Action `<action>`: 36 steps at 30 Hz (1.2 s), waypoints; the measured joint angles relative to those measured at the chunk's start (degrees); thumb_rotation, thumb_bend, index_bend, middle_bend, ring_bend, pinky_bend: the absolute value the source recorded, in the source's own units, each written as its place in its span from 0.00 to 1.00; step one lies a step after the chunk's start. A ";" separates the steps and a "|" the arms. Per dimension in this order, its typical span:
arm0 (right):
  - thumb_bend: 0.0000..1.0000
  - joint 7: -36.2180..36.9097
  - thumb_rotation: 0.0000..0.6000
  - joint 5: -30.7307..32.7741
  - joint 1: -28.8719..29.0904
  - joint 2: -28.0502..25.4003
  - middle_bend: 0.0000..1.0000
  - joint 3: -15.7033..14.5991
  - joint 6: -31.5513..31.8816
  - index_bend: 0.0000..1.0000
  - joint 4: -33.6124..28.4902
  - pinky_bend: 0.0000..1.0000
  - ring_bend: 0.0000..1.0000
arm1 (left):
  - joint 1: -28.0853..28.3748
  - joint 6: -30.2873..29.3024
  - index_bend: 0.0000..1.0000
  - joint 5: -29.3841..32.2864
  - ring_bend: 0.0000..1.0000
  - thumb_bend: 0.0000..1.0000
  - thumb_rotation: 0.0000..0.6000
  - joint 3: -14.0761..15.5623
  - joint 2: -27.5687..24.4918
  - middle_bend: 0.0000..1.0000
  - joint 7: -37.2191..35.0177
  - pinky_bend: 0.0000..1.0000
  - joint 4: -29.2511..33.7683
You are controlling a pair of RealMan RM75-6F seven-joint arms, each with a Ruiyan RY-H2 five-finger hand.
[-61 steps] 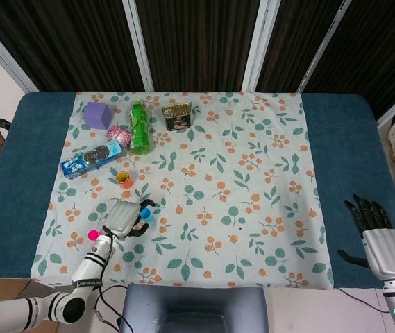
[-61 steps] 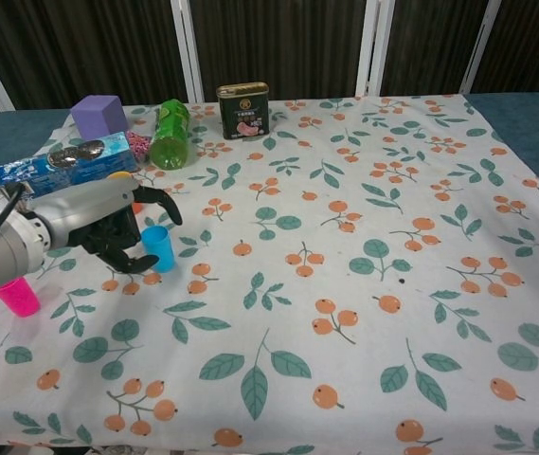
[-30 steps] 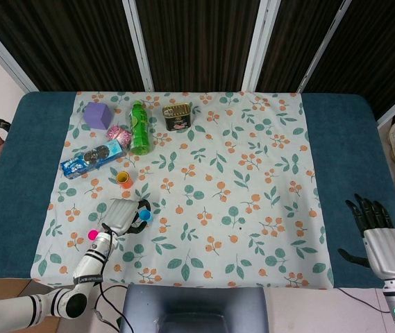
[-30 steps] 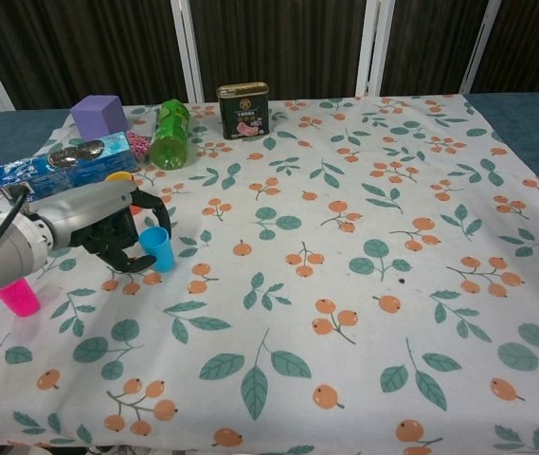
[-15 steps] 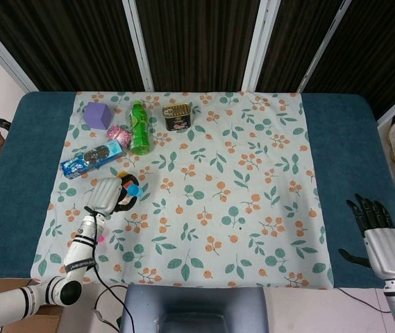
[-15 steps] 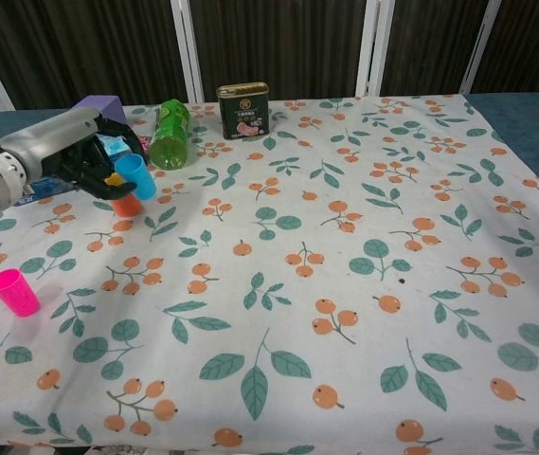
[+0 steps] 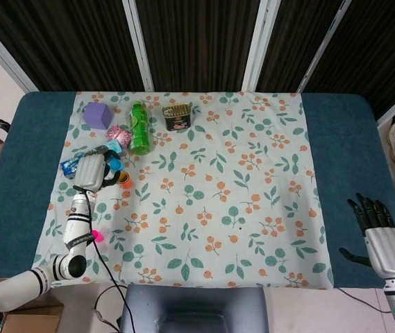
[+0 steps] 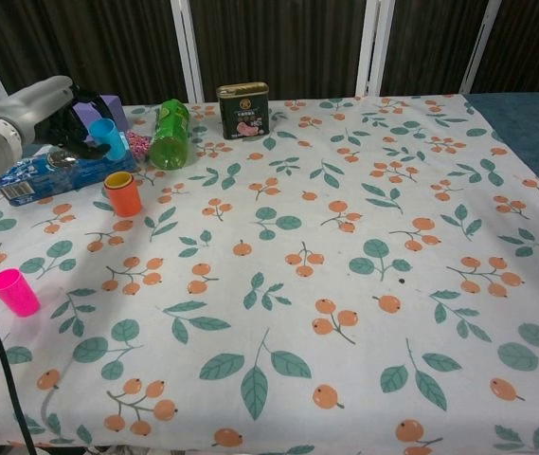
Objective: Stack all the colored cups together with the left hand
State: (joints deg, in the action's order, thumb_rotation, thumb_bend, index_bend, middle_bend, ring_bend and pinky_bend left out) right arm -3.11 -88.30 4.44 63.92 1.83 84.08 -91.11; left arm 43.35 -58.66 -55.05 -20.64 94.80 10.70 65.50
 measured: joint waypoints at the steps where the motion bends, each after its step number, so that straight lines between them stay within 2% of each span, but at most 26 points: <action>1: 0.15 -0.05 1.00 0.01 0.01 0.01 0.00 0.00 -0.02 0.00 0.01 0.00 0.00 | 0.01 0.33 0.61 0.09 1.00 0.36 1.00 0.10 0.16 1.00 -0.13 1.00 -0.26; 18: 0.15 -0.24 1.00 0.03 -0.02 0.09 0.00 0.00 0.04 0.00 -0.04 0.00 0.00 | -0.47 2.72 0.59 -0.39 1.00 0.36 1.00 2.26 0.63 1.00 -0.14 1.00 -0.27; 19: 0.15 -0.27 1.00 0.01 -0.02 0.10 0.00 0.00 0.04 0.00 -0.04 0.00 0.00 | -0.50 3.01 0.56 -0.30 1.00 0.36 1.00 2.38 0.58 1.00 -0.11 1.00 -0.28; 21: 0.15 -0.34 1.00 0.01 -0.02 0.12 0.00 -0.01 0.04 0.00 -0.05 0.00 0.00 | -0.52 3.78 0.43 0.05 1.00 0.36 1.00 2.63 0.45 1.00 0.09 1.00 -0.24; 23: 0.15 -0.47 1.00 0.07 -0.03 0.16 0.00 0.00 0.01 0.00 -0.06 0.00 0.00 | -0.52 4.59 0.16 0.43 1.00 0.36 1.00 2.96 0.24 1.00 0.53 1.00 -0.02; 24: 0.15 -0.50 1.00 0.08 -0.03 0.17 0.00 -0.01 0.03 0.00 -0.06 0.00 0.00 | -0.54 4.68 0.07 0.50 1.00 0.36 1.00 3.05 0.18 1.00 0.63 1.00 0.16; 25: 0.15 -0.56 1.00 0.07 -0.05 0.18 0.00 -0.01 0.05 0.00 -0.05 0.00 0.00 | -0.58 4.61 0.02 0.48 1.00 0.36 1.00 3.05 0.12 1.00 0.59 1.00 0.40; 31: 0.15 -1.07 1.00 0.01 0.02 0.27 0.00 -0.09 -0.13 0.00 -0.06 0.00 0.00 | -1.42 3.09 0.00 -1.00 1.00 0.36 1.00 3.65 -1.78 1.00 0.83 1.00 4.36; 36: 0.15 -1.65 1.00 -0.20 0.04 0.49 0.00 -0.27 -0.20 0.00 -0.04 0.00 0.00 | -3.53 1.46 0.00 -2.93 1.00 0.36 1.00 5.12 -6.58 1.00 1.09 1.00 12.49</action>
State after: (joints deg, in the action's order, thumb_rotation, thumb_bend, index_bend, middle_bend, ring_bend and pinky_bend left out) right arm -4.76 -88.50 4.47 64.41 1.56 83.88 -91.14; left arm 39.82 -57.19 -57.98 -15.52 88.23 11.79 78.00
